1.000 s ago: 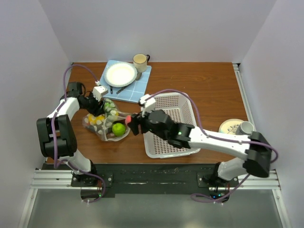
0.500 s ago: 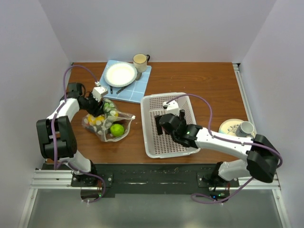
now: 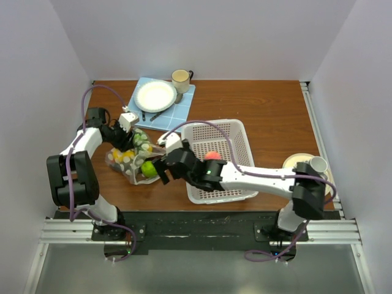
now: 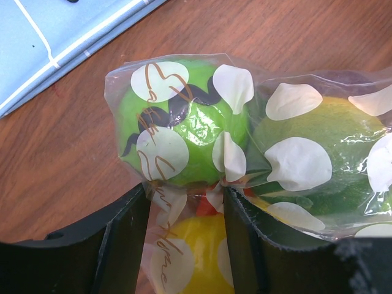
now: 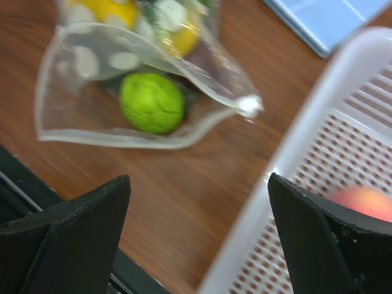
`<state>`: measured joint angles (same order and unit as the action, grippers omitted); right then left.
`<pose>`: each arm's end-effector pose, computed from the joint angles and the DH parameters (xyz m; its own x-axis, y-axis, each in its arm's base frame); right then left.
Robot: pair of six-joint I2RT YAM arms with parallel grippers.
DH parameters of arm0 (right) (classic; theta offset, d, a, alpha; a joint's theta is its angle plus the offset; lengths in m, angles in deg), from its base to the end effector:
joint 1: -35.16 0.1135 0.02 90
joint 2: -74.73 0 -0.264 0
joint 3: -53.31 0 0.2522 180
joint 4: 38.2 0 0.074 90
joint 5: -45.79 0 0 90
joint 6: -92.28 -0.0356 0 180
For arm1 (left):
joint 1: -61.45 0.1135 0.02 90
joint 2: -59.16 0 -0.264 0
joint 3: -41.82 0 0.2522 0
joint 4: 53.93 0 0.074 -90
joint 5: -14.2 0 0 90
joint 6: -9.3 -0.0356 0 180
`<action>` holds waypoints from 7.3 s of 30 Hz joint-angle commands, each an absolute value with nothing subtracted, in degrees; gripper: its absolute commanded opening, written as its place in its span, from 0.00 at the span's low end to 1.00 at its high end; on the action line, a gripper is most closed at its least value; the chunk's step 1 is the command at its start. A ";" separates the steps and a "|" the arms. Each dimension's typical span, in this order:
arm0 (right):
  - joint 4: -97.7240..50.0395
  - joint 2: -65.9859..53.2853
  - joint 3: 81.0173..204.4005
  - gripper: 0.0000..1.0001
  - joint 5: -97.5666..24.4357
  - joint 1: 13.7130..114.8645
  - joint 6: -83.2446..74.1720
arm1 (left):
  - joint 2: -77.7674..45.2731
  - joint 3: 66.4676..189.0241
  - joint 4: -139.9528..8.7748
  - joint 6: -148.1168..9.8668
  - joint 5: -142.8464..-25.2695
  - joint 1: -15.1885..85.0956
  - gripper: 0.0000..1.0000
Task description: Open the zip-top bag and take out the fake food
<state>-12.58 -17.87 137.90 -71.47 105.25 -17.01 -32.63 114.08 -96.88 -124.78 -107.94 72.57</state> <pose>0.1412 0.3420 0.2836 -0.4112 -0.2730 -0.8697 -0.6040 0.7962 0.0356 0.3118 0.0420 0.2007 -0.5709 0.4881 -0.6601 0.6613 0.7499 -0.0175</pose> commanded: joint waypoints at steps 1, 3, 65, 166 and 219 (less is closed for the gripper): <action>-18.89 -25.98 143.09 0.99 -64.87 105.74 -13.63 | -31.02 112.27 -98.89 -124.91 -107.00 72.62 0.55; -20.65 -30.18 144.41 0.98 -64.25 105.74 -13.11 | -30.67 112.27 -99.16 -125.18 -106.82 72.53 0.55; -15.03 -12.02 126.49 0.95 -76.11 88.07 -19.60 | -21.36 121.49 -113.82 -123.51 -114.38 71.82 0.36; -34.20 -31.88 141.08 0.87 -57.83 105.74 -16.70 | -30.84 109.54 -102.32 -120.96 -95.83 71.38 0.00; -31.64 -39.44 140.99 0.64 -50.10 104.42 -20.22 | -28.03 113.32 -106.28 -121.40 -97.68 71.30 0.00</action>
